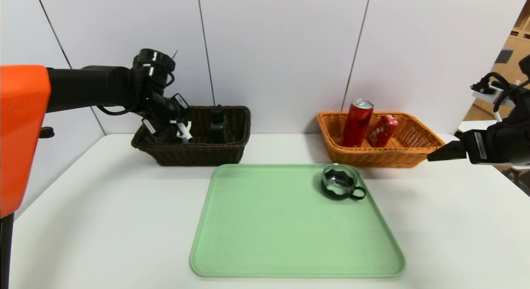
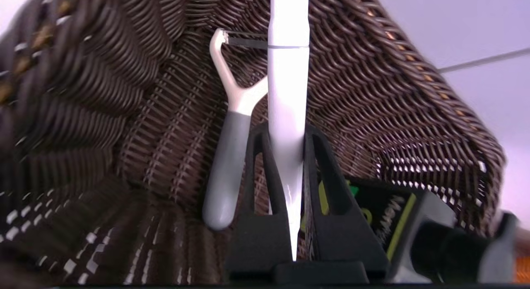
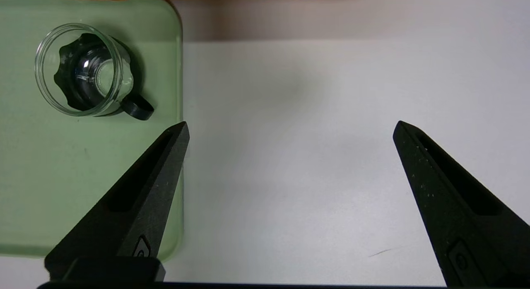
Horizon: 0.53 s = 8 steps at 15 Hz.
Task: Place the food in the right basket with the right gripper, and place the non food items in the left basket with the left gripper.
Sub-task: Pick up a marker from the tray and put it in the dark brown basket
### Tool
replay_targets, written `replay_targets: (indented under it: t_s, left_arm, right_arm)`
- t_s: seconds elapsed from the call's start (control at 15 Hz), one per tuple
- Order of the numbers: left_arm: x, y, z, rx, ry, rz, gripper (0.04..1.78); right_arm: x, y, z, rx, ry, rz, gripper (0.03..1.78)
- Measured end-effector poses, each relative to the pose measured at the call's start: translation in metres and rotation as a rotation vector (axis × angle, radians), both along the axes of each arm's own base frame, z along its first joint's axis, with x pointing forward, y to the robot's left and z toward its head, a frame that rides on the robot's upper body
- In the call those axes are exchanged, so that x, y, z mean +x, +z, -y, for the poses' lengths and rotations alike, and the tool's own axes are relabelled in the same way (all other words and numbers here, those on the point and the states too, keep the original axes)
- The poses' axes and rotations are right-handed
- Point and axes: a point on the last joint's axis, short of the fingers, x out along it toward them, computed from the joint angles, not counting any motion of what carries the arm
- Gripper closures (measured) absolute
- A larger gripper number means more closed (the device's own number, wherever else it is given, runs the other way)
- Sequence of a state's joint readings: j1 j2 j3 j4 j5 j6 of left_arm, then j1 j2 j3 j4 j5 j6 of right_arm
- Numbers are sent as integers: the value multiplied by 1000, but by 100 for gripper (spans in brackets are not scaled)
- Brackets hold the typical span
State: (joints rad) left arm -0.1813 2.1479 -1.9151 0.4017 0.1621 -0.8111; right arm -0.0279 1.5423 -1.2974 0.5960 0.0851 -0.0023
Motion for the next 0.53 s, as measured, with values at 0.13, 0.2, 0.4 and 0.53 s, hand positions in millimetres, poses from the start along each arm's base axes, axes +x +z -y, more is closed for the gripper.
replay_targets:
  t_s: [0.13, 0.2, 0.4, 0.53]
  left_arm:
    - [5, -8, 1, 6, 0, -11, 167]
    - [7, -11, 1, 8, 1, -18, 158]
    - [9, -15, -1, 21, 18, -24, 111]
    - [8, -14, -1, 23, 17, -20, 88]
  right_arm:
    - [0, 0, 0, 1, 2, 0, 11]
    - [0, 0, 0, 1, 2, 0, 11]
    - [1, -1, 0, -1, 2, -2, 11]
    - [1, -1, 0, -2, 3, -2, 11]
